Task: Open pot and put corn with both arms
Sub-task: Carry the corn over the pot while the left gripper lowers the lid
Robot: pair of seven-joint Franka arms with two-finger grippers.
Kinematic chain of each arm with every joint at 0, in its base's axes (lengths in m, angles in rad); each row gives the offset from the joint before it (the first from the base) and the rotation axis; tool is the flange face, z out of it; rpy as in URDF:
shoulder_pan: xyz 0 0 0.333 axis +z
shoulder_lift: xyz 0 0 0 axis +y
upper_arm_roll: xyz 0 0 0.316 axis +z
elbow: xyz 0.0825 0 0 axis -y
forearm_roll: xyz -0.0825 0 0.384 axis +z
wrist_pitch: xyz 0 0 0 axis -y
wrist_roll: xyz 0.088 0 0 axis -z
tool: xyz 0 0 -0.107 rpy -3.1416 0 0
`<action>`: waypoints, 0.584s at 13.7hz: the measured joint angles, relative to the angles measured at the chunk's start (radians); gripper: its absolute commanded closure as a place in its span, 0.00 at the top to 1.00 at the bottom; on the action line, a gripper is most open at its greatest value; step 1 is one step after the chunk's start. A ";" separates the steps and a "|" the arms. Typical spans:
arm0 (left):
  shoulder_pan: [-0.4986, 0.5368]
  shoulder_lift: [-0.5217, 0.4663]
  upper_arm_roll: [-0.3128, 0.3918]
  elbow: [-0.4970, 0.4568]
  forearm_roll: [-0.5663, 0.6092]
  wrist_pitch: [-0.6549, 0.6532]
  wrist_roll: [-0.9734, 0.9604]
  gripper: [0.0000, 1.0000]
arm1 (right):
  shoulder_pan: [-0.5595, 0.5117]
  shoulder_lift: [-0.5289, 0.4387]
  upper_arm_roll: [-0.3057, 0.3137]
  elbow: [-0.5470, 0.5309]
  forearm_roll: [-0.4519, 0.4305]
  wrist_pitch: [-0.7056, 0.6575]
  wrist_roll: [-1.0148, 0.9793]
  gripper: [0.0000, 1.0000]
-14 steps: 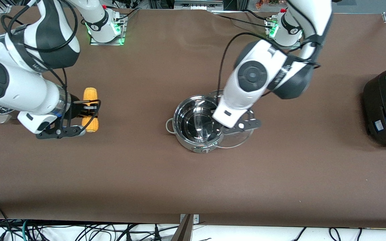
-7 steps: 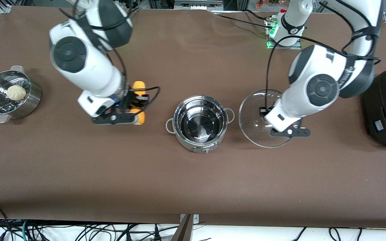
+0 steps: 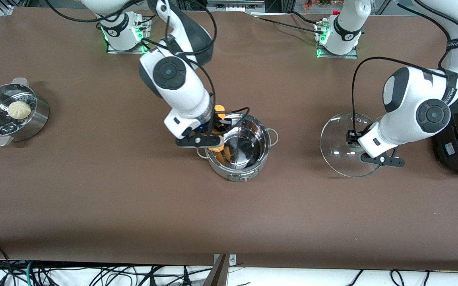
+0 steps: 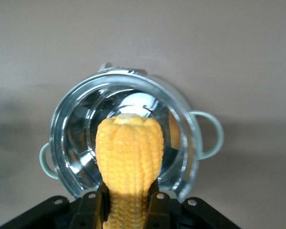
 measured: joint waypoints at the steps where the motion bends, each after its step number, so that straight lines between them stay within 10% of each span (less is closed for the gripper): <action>1: 0.002 0.000 0.007 -0.044 0.000 0.065 0.025 0.00 | 0.009 0.017 0.000 0.000 0.000 0.024 0.004 0.09; 8: 0.022 0.071 0.054 -0.257 0.000 0.457 0.171 0.00 | 0.058 0.141 0.000 0.000 0.000 0.184 0.010 0.09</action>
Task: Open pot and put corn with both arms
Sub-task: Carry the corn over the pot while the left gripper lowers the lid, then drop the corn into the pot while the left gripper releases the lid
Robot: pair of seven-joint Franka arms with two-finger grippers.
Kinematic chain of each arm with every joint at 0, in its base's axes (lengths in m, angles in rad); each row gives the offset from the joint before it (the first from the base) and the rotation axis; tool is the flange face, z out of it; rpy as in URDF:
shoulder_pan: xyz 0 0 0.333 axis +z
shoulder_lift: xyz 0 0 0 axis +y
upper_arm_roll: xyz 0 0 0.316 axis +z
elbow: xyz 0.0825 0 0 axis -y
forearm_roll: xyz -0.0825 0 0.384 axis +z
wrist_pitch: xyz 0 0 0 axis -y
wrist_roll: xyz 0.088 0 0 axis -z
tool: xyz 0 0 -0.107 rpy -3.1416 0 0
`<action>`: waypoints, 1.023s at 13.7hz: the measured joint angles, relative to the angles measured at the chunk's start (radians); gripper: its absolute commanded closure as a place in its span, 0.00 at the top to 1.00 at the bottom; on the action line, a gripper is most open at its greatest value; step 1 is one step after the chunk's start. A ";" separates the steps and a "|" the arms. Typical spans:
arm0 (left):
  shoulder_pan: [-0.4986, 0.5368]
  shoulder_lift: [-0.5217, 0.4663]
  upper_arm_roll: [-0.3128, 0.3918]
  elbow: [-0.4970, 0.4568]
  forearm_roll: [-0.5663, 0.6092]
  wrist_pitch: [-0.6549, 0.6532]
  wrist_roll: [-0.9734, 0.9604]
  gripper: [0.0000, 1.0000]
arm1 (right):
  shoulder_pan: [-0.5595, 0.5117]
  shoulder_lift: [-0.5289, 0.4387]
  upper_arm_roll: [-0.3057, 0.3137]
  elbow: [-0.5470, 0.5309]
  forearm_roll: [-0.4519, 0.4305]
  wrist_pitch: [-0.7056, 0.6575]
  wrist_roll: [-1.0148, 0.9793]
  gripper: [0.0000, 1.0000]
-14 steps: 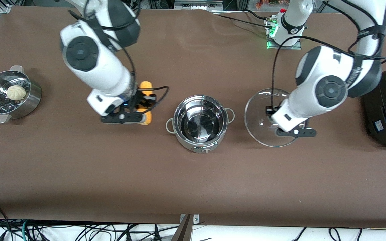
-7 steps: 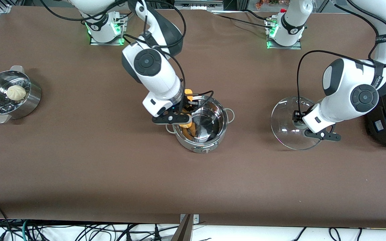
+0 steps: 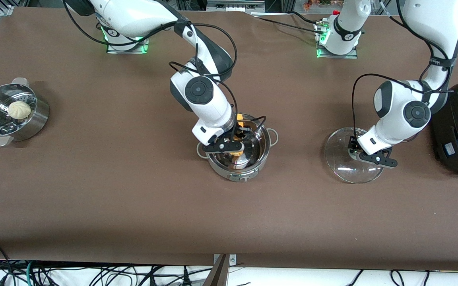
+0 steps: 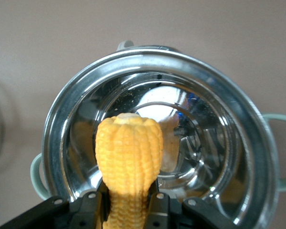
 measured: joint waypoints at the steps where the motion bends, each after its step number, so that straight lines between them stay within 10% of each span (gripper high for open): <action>1: 0.000 0.017 0.000 0.000 0.000 0.019 0.002 0.00 | 0.002 0.009 0.000 0.000 0.000 0.015 0.000 0.09; 6: 0.001 0.055 -0.001 0.001 -0.005 0.037 0.009 0.07 | 0.003 0.044 -0.007 0.000 0.000 0.098 0.000 0.09; 9: 0.001 0.055 -0.001 0.001 -0.005 0.037 0.009 1.00 | -0.002 0.057 -0.024 0.000 -0.001 0.143 -0.006 0.09; 14: 0.001 0.065 -0.001 0.001 -0.005 0.036 0.008 1.00 | -0.005 0.069 -0.036 0.001 0.000 0.155 -0.027 0.19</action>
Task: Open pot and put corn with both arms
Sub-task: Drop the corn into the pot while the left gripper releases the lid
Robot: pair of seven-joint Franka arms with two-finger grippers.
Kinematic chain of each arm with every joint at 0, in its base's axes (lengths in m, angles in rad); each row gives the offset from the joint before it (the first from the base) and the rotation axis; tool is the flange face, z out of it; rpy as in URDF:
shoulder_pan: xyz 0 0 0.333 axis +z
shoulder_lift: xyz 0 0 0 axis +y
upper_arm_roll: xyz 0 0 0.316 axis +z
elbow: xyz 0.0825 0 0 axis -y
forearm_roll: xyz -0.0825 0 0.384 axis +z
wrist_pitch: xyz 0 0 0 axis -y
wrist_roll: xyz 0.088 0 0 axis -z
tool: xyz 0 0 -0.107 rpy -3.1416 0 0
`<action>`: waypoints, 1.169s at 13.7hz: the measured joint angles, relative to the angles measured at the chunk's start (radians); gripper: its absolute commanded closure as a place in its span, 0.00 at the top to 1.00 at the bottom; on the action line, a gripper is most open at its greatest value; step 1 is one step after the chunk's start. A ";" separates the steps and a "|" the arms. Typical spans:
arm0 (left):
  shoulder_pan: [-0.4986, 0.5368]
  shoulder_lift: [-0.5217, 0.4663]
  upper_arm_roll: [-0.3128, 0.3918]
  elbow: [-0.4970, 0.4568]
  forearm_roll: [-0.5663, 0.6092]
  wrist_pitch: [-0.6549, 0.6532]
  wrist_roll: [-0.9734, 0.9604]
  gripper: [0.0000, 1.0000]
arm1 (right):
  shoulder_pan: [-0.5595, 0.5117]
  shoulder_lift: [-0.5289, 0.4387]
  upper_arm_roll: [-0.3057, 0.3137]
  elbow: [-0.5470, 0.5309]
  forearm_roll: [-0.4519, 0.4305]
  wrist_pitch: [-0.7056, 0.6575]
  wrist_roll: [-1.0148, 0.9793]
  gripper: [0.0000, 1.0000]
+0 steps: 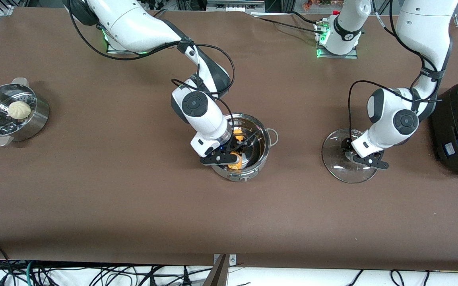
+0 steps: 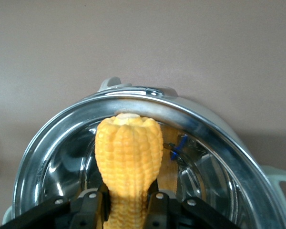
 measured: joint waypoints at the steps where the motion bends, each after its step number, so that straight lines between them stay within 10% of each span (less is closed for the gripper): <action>1: 0.000 0.000 0.000 0.000 0.000 -0.002 0.000 1.00 | 0.001 0.004 0.001 0.000 0.000 0.006 0.000 0.35; 3: 0.000 -0.002 0.000 -0.001 0.000 -0.016 0.000 1.00 | 0.002 0.012 0.002 0.000 0.000 0.021 0.000 0.60; 4: 0.000 -0.009 0.000 -0.003 0.000 -0.020 0.000 1.00 | 0.002 0.017 0.002 0.000 0.000 0.024 0.000 0.95; 5: 0.000 -0.027 0.000 -0.010 0.000 -0.027 0.000 1.00 | 0.003 0.022 0.003 0.000 0.000 0.026 0.000 1.00; 16: 0.045 -0.376 0.006 -0.067 0.000 -0.180 -0.011 1.00 | 0.003 -0.024 -0.003 0.035 -0.018 -0.102 -0.019 1.00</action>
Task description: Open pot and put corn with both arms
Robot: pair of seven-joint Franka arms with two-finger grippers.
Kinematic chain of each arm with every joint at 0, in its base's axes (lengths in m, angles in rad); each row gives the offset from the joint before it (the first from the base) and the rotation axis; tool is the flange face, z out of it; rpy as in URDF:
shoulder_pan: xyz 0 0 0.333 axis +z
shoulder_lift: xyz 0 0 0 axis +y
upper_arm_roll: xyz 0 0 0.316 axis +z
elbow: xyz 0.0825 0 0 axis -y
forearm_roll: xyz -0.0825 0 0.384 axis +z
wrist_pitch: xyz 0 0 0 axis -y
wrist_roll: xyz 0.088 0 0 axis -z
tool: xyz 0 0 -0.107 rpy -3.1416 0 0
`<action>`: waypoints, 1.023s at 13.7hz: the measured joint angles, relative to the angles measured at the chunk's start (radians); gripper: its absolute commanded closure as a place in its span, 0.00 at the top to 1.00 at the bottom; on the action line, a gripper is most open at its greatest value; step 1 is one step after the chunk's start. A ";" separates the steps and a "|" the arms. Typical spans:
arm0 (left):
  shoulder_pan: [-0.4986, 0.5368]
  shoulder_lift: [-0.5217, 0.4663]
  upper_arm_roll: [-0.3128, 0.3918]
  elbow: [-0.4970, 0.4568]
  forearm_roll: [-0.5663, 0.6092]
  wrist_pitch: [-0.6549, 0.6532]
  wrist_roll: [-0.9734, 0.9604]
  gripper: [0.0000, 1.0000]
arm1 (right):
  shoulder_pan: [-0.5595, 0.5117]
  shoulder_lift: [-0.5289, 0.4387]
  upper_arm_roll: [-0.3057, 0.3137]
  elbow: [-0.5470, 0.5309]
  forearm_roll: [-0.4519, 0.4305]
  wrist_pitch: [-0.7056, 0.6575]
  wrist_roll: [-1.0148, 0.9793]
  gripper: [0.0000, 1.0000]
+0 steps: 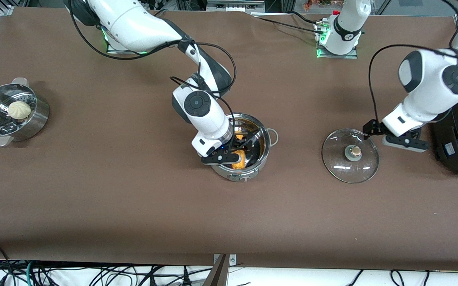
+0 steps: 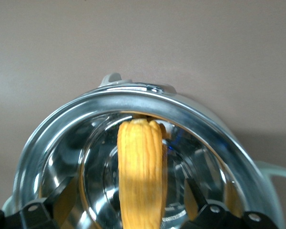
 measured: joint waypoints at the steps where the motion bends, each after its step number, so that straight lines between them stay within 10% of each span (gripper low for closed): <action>1: 0.005 -0.037 0.000 0.005 0.000 -0.041 -0.017 1.00 | -0.004 -0.030 -0.004 0.006 -0.001 -0.052 -0.019 1.00; 8: 0.006 -0.126 -0.007 0.376 0.002 -0.607 -0.126 1.00 | -0.137 -0.283 -0.045 0.014 -0.001 -0.483 -0.327 1.00; 14: 0.013 -0.113 -0.063 0.601 0.066 -0.792 -0.317 1.00 | -0.182 -0.416 -0.296 -0.036 0.000 -0.693 -0.678 1.00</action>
